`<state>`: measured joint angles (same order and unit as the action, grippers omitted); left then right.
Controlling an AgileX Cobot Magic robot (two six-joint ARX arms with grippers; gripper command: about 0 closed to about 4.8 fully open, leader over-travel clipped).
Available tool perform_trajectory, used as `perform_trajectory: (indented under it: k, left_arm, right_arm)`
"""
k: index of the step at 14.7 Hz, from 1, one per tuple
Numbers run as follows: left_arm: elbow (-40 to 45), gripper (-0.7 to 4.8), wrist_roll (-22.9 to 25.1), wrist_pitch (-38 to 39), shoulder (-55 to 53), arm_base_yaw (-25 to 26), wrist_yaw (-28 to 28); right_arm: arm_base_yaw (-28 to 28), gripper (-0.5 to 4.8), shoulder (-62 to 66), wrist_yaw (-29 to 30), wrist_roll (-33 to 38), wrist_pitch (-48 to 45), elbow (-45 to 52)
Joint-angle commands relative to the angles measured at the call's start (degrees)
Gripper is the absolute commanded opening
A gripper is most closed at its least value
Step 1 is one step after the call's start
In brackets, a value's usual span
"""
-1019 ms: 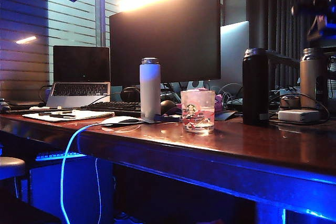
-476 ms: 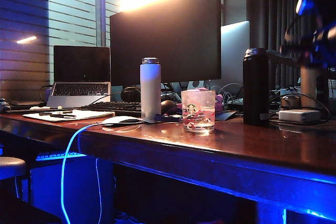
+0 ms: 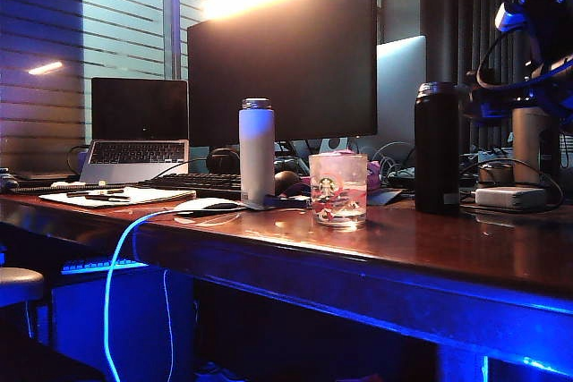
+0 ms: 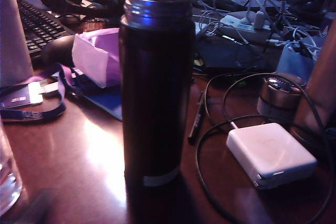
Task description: Pick up the black thermos, pour a little water from inside into the glass cup, then place the black thermos back on the table.
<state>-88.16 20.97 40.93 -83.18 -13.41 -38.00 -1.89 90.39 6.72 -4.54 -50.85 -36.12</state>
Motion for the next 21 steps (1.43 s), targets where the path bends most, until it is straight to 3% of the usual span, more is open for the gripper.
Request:
perform_trajectory:
  k: [1, 4, 8, 21]
  left_arm:
    - [-0.2, -0.03, 0.0, -0.8, 0.1, 0.0, -0.4]
    - [-0.2, -0.03, 0.0, -0.8, 0.1, 0.0, -0.4]
    - [-0.2, -0.03, 0.0, -0.8, 0.1, 0.0, -0.4]
    - [-0.2, -0.03, 0.0, -0.8, 0.1, 0.0, -0.4]
  right_arm:
    - [-0.5, 4.79, 4.1, -0.6, 3.1, -7.9, -0.9]
    - [-2.7, 4.79, 11.9, -1.4, 3.0, -8.4, -5.2]
    - [-6.5, 4.79, 18.9, -13.8, 3.0, -11.6, -11.1]
    - [-6.5, 4.79, 28.8, -14.6, 3.0, -10.6, -24.5]
